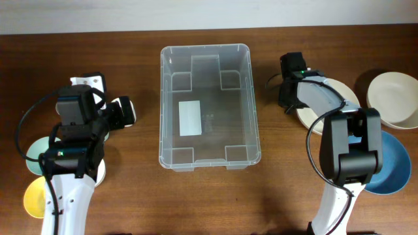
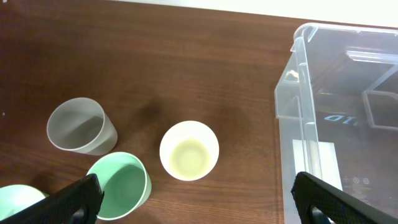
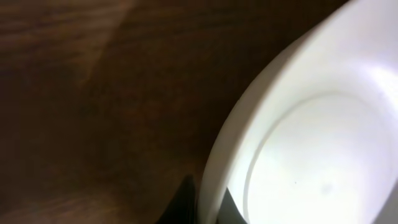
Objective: Pack container
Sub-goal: 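Grasp the cream bowl rim with the right gripper and lift, then carry the cream bowl into the container and release it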
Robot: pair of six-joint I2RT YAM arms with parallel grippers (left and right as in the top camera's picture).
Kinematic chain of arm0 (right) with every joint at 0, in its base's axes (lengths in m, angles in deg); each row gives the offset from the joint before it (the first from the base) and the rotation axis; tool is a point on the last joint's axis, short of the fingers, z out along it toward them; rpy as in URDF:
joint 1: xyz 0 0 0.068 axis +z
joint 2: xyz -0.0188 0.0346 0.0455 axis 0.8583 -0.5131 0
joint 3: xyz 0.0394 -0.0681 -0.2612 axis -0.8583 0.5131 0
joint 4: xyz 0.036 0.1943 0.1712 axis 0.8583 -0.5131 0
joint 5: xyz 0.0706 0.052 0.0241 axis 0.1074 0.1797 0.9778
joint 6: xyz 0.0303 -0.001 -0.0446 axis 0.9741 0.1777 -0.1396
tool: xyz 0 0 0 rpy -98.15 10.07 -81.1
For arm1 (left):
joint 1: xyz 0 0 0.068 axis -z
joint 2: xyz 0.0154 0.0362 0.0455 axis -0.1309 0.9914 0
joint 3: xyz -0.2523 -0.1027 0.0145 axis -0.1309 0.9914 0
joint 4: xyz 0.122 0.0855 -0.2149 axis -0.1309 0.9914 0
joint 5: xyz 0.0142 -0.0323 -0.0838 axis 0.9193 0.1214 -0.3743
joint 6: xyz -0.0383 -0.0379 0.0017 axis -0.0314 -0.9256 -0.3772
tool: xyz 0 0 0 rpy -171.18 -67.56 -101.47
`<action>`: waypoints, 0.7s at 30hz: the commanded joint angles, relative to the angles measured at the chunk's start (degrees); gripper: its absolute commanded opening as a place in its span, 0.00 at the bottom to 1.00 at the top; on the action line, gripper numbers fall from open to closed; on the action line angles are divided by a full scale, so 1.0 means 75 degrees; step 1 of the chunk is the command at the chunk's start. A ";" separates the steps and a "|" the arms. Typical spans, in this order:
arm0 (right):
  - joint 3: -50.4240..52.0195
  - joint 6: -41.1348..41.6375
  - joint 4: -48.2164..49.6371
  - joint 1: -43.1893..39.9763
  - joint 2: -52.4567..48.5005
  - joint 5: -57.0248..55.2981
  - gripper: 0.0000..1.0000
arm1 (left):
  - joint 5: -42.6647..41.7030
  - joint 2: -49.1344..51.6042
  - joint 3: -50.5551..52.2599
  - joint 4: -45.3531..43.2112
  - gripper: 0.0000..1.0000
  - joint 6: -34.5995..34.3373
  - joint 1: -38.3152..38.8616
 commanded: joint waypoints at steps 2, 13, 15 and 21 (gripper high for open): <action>-0.0965 -0.0396 -0.0408 0.0085 0.0181 0.0329 0.04 | 0.0029 0.0035 -0.0160 -0.0105 0.99 -0.0082 0.0038; -0.3981 -0.3459 -0.2046 0.1142 0.1577 0.2693 0.04 | 0.0032 0.0035 -0.0160 -0.0134 0.99 -0.0076 0.0038; -0.4258 -0.4275 -0.2197 0.1609 0.1693 0.3372 0.04 | 0.0032 0.0035 -0.0160 -0.0134 1.00 -0.0076 0.0038; -0.4328 -0.7096 -0.2640 0.3305 0.1693 0.3590 0.04 | 0.0035 0.0035 -0.0160 -0.0131 0.99 -0.0076 0.0038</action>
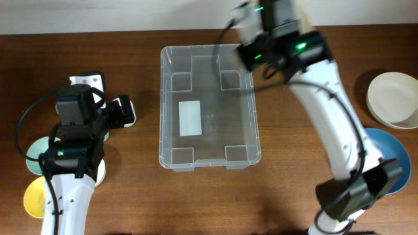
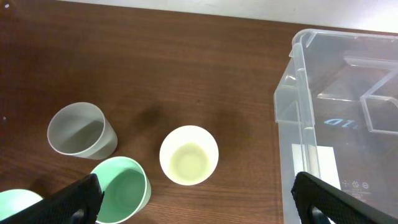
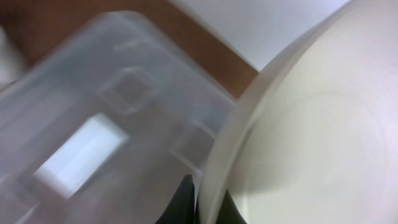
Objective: Pack container
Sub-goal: 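Carry the cream bowl into the container and release it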
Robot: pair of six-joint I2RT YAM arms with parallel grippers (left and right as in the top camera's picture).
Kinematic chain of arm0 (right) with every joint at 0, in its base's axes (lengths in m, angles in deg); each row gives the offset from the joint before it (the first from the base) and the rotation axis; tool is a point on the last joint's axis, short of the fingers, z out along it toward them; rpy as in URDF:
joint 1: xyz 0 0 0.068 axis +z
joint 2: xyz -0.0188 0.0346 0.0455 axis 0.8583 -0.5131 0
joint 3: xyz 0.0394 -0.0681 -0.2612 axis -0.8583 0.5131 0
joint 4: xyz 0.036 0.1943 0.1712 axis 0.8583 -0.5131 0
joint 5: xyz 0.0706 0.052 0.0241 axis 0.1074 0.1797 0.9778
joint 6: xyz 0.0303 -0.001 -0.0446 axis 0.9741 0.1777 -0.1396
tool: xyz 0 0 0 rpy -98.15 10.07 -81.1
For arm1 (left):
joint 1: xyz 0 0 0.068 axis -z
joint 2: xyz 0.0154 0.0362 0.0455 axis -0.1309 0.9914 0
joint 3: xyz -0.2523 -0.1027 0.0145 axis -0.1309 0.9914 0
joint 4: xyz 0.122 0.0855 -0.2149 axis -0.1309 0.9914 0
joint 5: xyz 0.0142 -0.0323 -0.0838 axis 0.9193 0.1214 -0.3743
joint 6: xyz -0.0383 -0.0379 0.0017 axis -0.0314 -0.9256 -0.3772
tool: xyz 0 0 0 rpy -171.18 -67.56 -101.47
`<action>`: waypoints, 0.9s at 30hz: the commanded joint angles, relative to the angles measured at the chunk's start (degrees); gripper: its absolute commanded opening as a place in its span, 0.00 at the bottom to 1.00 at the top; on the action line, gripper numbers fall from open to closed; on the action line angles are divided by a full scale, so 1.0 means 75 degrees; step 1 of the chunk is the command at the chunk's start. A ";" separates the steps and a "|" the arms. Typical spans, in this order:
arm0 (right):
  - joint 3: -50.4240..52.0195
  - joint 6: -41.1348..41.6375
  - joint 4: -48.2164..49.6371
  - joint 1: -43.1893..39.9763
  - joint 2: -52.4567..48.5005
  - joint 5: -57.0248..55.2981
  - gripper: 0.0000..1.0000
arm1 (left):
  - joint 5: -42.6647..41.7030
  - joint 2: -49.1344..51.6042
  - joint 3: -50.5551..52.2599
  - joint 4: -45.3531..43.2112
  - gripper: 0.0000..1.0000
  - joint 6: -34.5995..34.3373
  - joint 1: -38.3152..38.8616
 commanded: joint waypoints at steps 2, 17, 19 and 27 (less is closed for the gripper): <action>0.0032 -0.2897 -0.0539 0.1323 -0.0259 0.0446 0.04 | 0.0064 0.0035 -0.0160 -0.0009 0.99 -0.0076 0.0038; 0.0460 -0.3002 -0.0618 0.1699 -0.1813 0.0516 0.04 | 0.0090 0.0067 -0.1553 0.0982 0.99 -0.0554 -0.3337; 0.0460 -0.3002 -0.0609 0.1699 -0.1996 0.0516 0.04 | 0.0082 0.0117 -0.1553 0.0985 0.99 -0.0557 -0.3328; 0.0460 -0.2993 -0.0621 0.1690 -0.2900 0.0510 0.04 | 0.0073 0.0198 -0.1553 0.0991 0.99 -0.0557 -0.3328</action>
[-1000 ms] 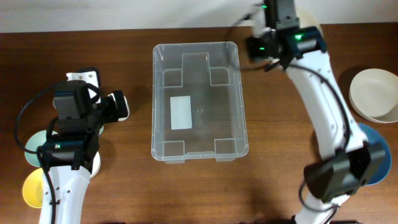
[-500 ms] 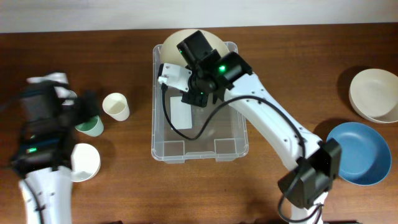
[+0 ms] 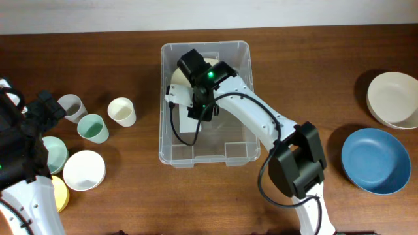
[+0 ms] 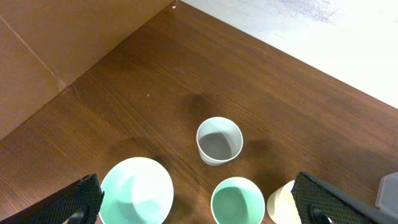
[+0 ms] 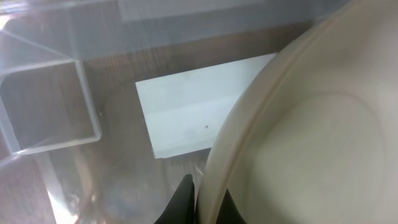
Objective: Pack container
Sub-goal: 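Carry the cream bowl into the container and release it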
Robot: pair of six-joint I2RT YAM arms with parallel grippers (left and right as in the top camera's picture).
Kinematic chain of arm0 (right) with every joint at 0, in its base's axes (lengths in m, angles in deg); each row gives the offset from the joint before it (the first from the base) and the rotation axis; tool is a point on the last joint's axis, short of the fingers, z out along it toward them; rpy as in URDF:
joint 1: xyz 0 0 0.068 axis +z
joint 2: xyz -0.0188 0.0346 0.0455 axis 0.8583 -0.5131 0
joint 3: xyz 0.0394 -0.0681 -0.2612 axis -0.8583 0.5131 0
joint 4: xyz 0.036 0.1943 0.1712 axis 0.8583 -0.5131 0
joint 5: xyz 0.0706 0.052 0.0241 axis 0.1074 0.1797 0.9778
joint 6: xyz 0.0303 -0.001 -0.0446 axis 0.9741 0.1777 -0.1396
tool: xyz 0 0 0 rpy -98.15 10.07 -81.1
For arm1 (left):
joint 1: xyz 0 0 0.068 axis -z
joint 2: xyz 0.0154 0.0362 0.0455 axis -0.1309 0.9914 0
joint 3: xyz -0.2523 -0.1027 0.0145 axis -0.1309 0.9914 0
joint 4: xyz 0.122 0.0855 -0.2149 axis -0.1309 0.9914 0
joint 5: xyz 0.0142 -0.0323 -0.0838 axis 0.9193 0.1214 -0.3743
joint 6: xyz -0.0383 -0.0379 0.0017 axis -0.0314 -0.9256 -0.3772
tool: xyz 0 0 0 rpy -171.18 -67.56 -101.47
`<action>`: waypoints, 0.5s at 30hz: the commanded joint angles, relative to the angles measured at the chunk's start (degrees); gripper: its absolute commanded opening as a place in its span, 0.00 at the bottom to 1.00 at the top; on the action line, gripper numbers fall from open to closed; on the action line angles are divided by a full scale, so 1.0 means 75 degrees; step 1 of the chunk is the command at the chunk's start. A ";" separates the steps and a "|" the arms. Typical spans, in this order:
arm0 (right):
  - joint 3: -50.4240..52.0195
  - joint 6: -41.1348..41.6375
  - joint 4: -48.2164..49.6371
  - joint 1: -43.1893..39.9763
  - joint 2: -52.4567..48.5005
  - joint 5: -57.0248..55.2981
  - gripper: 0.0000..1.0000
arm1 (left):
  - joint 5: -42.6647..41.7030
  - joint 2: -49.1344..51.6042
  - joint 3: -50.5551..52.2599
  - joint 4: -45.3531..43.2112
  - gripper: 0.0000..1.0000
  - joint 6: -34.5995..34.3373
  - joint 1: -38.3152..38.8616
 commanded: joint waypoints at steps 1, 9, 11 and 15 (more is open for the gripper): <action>0.0026 -0.0079 0.0029 -0.0029 -0.0306 0.0032 0.04 | -0.0128 0.0029 -0.0076 0.0006 0.99 -0.0096 -0.0026; 0.0026 0.0399 0.0009 -0.0251 -0.0341 0.0041 0.34 | -0.0326 0.0029 -0.0076 0.0000 0.99 -0.0090 -0.0023; 0.0023 0.0530 -0.0032 -0.0300 -0.0323 0.0041 0.37 | -0.0452 0.0032 -0.0076 -0.0003 0.99 -0.0061 -0.0023; 0.0000 0.0635 -0.0166 -0.0318 -0.0017 0.0038 0.41 | -0.0667 0.0085 -0.0076 -0.0006 0.99 0.0318 0.0047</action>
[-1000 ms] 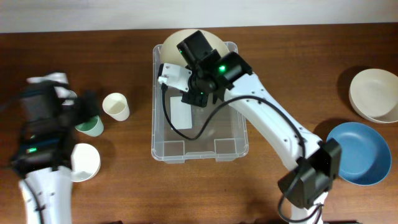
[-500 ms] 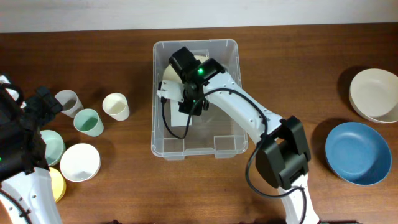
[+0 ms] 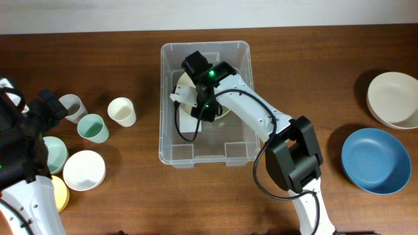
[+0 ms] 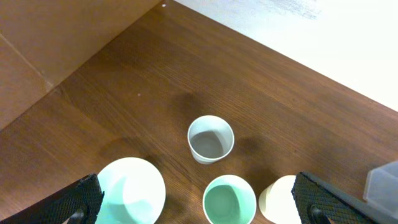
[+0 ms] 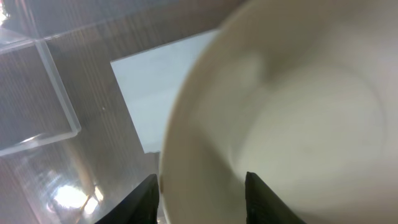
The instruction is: Pack container
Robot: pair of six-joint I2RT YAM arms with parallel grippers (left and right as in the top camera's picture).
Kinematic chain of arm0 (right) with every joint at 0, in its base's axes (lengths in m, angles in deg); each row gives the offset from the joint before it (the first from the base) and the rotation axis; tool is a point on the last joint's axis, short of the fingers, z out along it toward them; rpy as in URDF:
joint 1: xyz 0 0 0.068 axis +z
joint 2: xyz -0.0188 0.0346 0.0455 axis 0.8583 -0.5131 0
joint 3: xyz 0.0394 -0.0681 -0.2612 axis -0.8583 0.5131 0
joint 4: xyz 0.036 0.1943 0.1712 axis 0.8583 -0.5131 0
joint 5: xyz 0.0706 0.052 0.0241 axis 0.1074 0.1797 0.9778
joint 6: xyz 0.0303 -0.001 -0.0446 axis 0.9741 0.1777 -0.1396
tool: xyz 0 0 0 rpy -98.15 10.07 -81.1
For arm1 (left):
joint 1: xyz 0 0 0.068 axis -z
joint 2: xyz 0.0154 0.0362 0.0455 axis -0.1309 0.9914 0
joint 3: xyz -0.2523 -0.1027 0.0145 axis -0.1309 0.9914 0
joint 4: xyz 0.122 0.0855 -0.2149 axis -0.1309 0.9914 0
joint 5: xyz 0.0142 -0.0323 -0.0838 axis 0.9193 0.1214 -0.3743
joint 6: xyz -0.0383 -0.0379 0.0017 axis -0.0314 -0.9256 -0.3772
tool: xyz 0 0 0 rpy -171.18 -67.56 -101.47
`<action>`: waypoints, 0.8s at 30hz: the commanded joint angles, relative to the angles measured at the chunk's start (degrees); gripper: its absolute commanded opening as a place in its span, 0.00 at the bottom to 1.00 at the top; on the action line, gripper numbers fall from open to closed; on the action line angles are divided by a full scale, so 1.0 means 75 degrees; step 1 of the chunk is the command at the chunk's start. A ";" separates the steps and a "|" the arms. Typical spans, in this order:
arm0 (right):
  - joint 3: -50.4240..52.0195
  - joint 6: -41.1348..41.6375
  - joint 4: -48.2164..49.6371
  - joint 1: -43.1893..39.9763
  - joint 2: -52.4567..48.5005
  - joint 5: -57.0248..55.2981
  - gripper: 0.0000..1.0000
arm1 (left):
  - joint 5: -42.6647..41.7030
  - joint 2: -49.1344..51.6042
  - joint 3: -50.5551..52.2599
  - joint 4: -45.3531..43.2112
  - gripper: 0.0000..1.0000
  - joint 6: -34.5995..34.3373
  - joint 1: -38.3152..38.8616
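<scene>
The clear plastic container (image 3: 162,98) stands mid-table. A cream bowl (image 3: 188,91) rests inside its far half; in the right wrist view this bowl (image 5: 298,106) fills the frame, blurred. My right gripper (image 5: 204,202) is open, one finger on each side of the bowl's rim, and sits low in the container (image 3: 204,108). My left gripper (image 4: 199,214) is open at the far left, above a grey cup (image 4: 211,138), a green cup (image 4: 229,199), a cream cup (image 4: 281,198) and a mint bowl (image 4: 130,190).
Left of the container stand the grey cup (image 3: 70,104), green cup (image 3: 93,128) and cream cup (image 3: 121,111), with a white bowl (image 3: 83,170) and a yellow bowl (image 3: 59,196) nearer the front. A cream bowl (image 3: 393,99) and a blue bowl (image 3: 375,160) lie at the right.
My right gripper has opened and let go of the cream bowl's rim; the bowl now lies lower in the container. The left wrist view shifted only slightly.
My right gripper was first shut on the rim of a cream bowl at the table's right side. It then held that bowl above the container's far right corner. Later the bowl was inside the container and my left arm had moved far left. Now the bowl is released.
</scene>
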 commanded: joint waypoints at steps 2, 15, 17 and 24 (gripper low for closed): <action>-0.0067 0.0414 -0.0044 -0.0052 0.0659 0.0047 0.42 | -0.0455 0.0114 -0.0076 -0.0015 0.99 0.0670 0.0198; -0.0831 0.5217 -0.0125 -0.2279 0.3421 -0.2678 0.64 | -0.0845 0.0915 -0.0076 -0.0023 0.99 0.2442 0.1428; -0.0831 0.5794 -0.0347 -0.2999 0.3427 -0.2821 0.68 | -0.0845 0.0912 -0.0076 -0.0029 0.99 0.2410 0.1428; -0.0720 0.5453 -0.0501 -0.5351 0.2719 -0.2789 0.79 | -0.0851 0.0912 -0.0076 -0.0017 0.99 0.2302 0.1428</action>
